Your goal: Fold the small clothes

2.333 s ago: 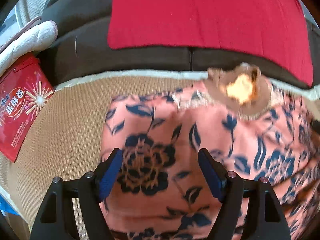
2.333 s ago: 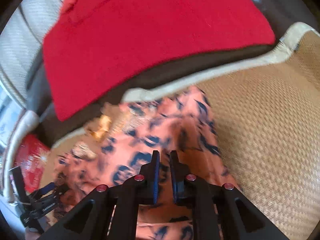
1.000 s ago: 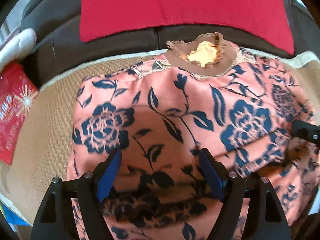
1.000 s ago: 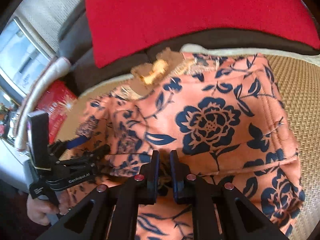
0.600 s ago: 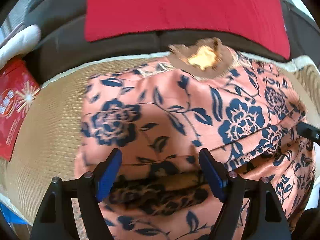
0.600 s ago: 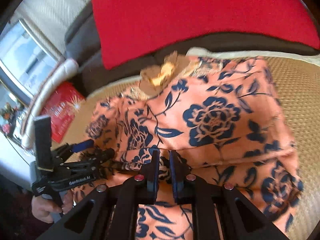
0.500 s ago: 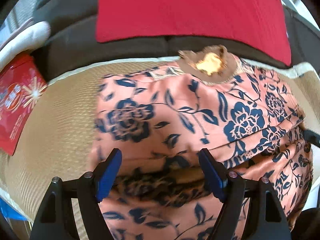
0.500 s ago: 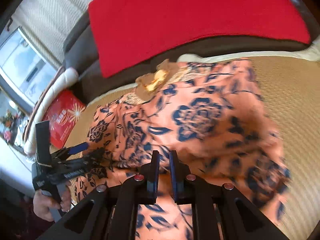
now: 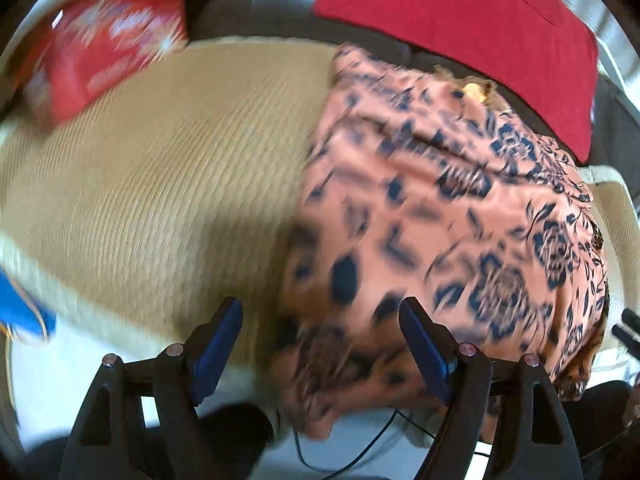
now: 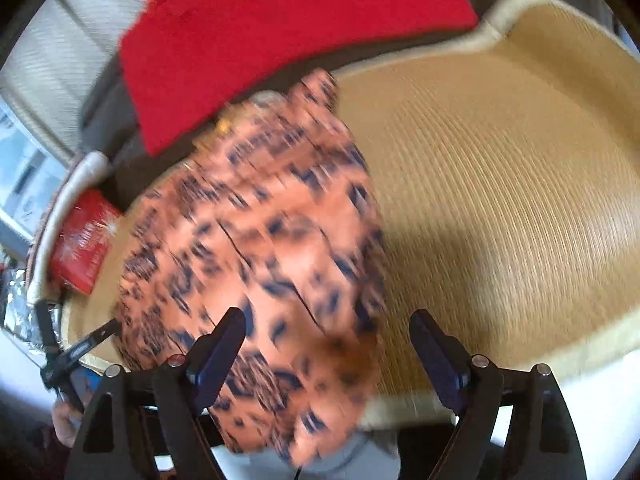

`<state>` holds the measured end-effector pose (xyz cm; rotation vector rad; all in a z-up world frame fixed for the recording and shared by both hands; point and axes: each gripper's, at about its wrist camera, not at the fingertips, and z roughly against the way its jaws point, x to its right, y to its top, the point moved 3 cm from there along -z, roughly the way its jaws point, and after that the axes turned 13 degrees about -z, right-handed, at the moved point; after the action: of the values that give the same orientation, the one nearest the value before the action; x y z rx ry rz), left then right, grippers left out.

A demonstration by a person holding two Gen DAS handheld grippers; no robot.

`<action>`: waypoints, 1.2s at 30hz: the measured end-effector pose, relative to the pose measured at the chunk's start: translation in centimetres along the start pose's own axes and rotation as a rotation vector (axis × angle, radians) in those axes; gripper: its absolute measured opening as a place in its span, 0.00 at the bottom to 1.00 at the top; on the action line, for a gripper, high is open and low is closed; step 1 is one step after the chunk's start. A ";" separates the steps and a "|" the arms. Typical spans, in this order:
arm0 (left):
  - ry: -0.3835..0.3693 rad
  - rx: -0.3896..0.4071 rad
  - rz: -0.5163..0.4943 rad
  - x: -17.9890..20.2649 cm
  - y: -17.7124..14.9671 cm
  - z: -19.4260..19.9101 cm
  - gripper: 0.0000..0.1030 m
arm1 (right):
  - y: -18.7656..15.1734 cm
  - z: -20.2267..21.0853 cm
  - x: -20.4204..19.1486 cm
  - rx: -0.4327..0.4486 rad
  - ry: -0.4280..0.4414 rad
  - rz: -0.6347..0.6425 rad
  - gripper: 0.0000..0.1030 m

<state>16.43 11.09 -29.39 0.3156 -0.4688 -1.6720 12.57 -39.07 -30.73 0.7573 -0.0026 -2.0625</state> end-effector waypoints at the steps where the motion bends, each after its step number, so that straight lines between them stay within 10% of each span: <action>1: -0.012 -0.012 0.020 -0.4 -0.8 -0.1 0.79 | -0.2 -0.5 0.1 -0.020 0.000 -0.008 0.84; 11: -0.143 -0.168 0.206 -2.4 -5.9 -2.7 0.79 | -2.8 -3.6 1.3 -0.088 -0.077 -0.166 0.84; 22: -0.013 -0.287 0.062 0.4 -7.4 -6.6 0.78 | -4.0 -3.2 3.3 -0.081 -0.093 -0.189 0.84; 28: -0.045 -0.265 -0.010 2.6 -7.2 -6.8 0.24 | -4.3 -3.7 3.8 -0.095 -0.128 -0.191 0.82; 36: -0.106 -0.252 0.006 3.0 -6.5 -6.6 0.23 | -5.8 -5.1 4.3 -0.166 -0.160 -0.175 0.27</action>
<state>13.34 8.05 -38.16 0.0405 -0.3317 -1.7261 9.15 -37.50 -38.71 0.5040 0.1483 -2.2526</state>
